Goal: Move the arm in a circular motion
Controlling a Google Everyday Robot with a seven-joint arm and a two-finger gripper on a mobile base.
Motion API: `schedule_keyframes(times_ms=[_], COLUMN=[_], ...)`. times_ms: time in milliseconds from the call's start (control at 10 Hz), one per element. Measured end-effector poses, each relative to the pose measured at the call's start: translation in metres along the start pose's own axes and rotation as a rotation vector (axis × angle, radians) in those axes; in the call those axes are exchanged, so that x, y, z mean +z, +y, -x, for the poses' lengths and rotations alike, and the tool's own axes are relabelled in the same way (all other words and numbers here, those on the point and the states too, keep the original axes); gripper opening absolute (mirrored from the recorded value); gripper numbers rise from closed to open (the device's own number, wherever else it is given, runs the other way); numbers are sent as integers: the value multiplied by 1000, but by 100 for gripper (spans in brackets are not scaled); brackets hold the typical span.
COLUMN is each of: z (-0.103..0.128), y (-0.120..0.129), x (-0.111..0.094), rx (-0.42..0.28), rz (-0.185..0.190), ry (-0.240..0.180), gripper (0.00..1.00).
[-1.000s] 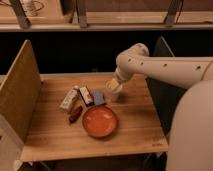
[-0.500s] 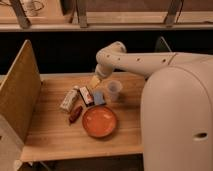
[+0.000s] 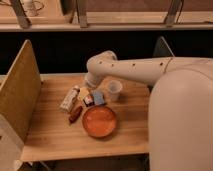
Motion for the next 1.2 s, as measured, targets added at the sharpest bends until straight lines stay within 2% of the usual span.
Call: schedule_keyframes(times_ms=[200, 300, 500, 600, 700, 800, 900, 1000, 1200], z=[-41, -69, -115, -131, -136, -133, -120, -99, -50], y=[2, -8, -43, -62, -84, -99, -120, -130, -129], x=[-14, -26, -55, -68, -78, -81, -77, -62, -37], rx=[40, 84, 174, 212, 241, 250, 260, 253, 199], rz=[-11, -42, -133, -180, -224, -244, -253, -234, -190], ry=[36, 65, 107, 124, 131, 130, 119, 104, 79], gripper=[80, 80, 80, 80, 80, 80, 80, 80, 80])
